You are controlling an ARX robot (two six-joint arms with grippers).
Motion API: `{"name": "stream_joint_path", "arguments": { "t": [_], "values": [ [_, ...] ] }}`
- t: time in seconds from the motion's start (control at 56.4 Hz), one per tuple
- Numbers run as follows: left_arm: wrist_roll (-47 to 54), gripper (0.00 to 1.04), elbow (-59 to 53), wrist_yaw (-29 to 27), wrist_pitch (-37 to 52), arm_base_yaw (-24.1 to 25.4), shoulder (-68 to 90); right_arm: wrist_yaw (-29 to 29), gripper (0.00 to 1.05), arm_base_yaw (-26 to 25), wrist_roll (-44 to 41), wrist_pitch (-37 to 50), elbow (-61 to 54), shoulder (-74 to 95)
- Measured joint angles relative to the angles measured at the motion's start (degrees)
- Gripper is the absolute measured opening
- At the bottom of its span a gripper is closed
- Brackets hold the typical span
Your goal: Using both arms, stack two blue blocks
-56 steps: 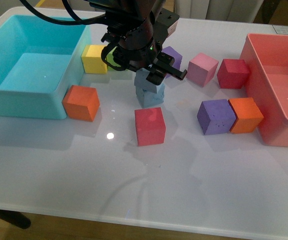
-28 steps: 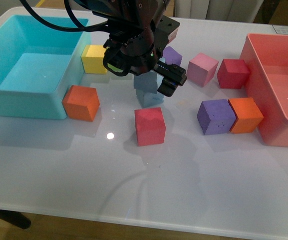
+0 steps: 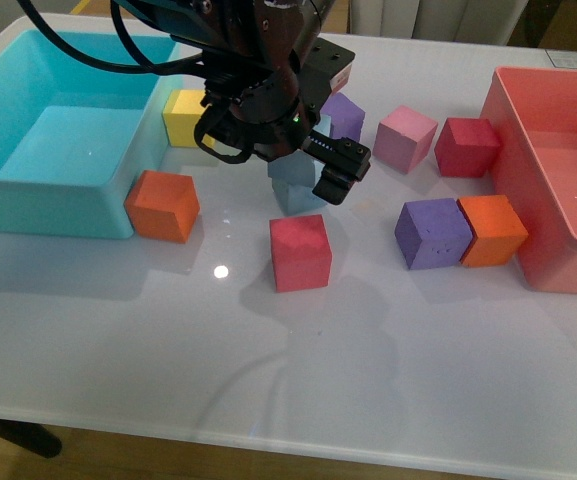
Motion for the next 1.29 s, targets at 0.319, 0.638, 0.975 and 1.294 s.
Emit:
{"name": "stream_joint_path", "arguments": {
  "t": [0.319, 0.638, 0.975, 1.294],
  "values": [
    [-2.0, 0.96, -16.2, 2.7, 8.3, 2.5, -14.1, 0.0, 0.96, 0.0, 0.0, 0.0, 0.0, 0.0],
    [-3.0, 0.96, -41.2, 4.5, 21.2, 7.7, -34.7, 0.0, 0.96, 0.0, 0.0, 0.0, 0.0, 0.0],
    [-6.3, 0.48, -76.8, -10.6, 79.6, 17.1, -52.0, -0.1, 0.96, 0.0, 0.0, 0.0, 0.0, 0.0],
    [-6.7, 0.02, -88.1, -6.2, 75.6, 21.4, -67.6, -0.1, 0.96, 0.0, 0.0, 0.0, 0.0, 0.0]
  ]
}}
